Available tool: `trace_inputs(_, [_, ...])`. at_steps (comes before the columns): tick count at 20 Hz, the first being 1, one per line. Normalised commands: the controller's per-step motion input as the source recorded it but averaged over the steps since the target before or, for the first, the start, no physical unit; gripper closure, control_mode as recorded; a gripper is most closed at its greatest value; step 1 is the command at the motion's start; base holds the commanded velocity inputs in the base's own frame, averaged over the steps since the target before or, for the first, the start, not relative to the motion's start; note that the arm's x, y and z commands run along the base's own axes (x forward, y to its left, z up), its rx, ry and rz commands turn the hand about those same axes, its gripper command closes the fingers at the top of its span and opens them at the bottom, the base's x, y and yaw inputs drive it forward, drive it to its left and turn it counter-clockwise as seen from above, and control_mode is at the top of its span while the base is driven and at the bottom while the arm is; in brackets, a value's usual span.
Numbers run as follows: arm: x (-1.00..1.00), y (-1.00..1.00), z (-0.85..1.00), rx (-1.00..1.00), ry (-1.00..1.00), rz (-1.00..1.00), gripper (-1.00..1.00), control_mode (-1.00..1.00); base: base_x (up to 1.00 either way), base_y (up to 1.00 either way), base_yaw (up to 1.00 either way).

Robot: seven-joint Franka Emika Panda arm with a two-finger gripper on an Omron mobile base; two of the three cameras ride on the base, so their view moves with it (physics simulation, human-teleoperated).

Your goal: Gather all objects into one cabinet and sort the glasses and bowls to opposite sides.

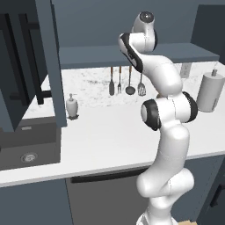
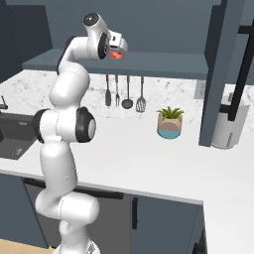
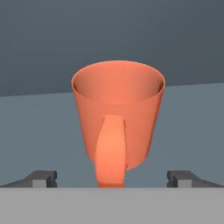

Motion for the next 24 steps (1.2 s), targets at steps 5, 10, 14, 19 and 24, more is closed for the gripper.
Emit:
trace_inputs(5, [0.28,0.0,0.0,0.0,0.0,0.0,-1.0,-1.0,0.0,0.0,0.0])
trace_inputs(10, [0.17,0.0,0.0,0.0,0.0,0.0,-1.0,-1.0,0.0,0.0,0.0])
trace_inputs(14, [0.0,0.0,0.0,0.01,0.0,0.0,-1.0,-1.0,0.0,0.0,0.0])
trace_inputs(19, [0.0,0.15,-0.21,0.1,0.01,0.0,1.0,-1.0,0.0,0.0,0.0])
trace_inputs(24, [0.0,0.03,-0.19,0.12,0.01,0.0,1.0,-1.0,0.0,0.0,0.0])
